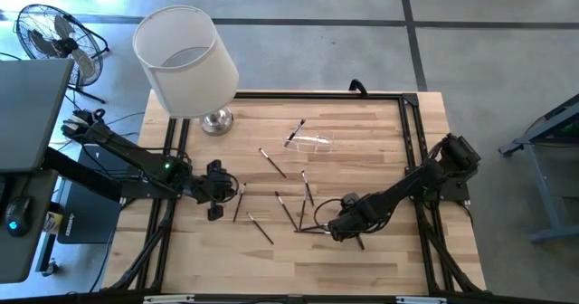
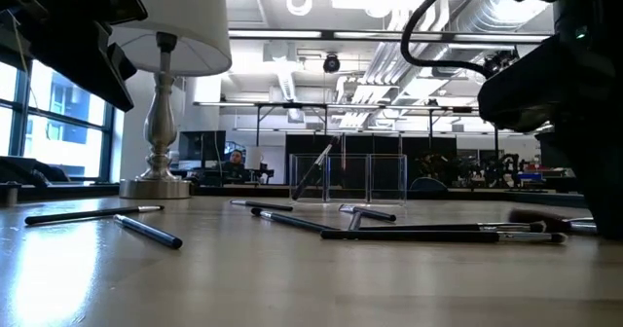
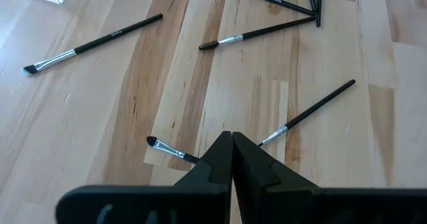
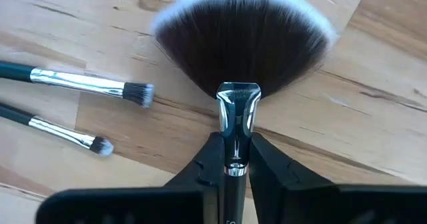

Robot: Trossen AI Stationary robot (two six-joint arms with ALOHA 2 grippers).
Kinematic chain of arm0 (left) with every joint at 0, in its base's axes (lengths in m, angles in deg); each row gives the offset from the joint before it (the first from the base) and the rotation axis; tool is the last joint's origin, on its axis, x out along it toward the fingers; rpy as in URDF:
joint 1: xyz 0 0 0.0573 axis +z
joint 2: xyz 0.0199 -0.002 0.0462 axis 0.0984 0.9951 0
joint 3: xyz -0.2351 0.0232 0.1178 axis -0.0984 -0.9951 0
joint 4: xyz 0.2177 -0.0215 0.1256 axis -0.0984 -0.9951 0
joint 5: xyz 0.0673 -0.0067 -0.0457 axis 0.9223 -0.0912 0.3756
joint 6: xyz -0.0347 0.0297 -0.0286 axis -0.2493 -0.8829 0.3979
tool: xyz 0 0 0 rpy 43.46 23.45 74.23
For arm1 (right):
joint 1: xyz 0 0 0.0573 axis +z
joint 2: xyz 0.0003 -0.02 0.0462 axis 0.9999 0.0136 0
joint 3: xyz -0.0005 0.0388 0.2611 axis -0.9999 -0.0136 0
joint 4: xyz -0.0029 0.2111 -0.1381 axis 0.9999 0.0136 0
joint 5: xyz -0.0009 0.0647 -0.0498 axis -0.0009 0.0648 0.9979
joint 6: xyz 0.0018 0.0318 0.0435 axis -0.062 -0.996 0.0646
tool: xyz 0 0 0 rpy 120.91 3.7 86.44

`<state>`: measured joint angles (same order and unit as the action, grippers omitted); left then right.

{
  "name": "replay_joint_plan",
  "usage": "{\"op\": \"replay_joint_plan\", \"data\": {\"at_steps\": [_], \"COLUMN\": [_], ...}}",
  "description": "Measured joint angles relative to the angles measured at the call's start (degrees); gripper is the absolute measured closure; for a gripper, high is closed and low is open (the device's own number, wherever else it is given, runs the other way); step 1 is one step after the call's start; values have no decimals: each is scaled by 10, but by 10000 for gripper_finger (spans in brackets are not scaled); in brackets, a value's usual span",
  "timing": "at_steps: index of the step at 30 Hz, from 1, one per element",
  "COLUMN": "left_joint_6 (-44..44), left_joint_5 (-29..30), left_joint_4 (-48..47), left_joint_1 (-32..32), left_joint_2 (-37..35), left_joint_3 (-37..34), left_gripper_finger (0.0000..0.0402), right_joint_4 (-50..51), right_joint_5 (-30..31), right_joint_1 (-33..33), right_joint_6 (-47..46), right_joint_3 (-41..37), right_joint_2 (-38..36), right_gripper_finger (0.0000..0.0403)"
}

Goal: Put items in baskets/containers
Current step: Put the highlighter brush into the transparent organizer

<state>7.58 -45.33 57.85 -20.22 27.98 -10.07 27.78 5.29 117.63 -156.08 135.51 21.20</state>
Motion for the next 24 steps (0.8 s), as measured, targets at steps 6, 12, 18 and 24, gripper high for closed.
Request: {"op": "replay_joint_plan", "data": {"at_steps": [6, 12, 18, 24], "left_joint_6": [-6, -8, -8, -8], "left_joint_5": [6, 42, 100, 150], "left_joint_4": [0, 9, 27, 62], "left_joint_1": [0, 0, 0, 0], "left_joint_2": [0, 0, 0, 0], "left_joint_3": [0, 0, 0, 0], "left_gripper_finger": [401, 401, 401, 402], "right_joint_4": [59, 108, 153, 89], "right_joint_5": [107, 200, 329, 406], "right_joint_1": [1, 1, -24, -129], "right_joint_6": [-3, 2, 75, 258], "right_joint_3": [10, 12, 13, -28], "right_joint_2": [-53, -125, -205, -312], "right_gripper_finger": [365, 365, 365, 365]}}
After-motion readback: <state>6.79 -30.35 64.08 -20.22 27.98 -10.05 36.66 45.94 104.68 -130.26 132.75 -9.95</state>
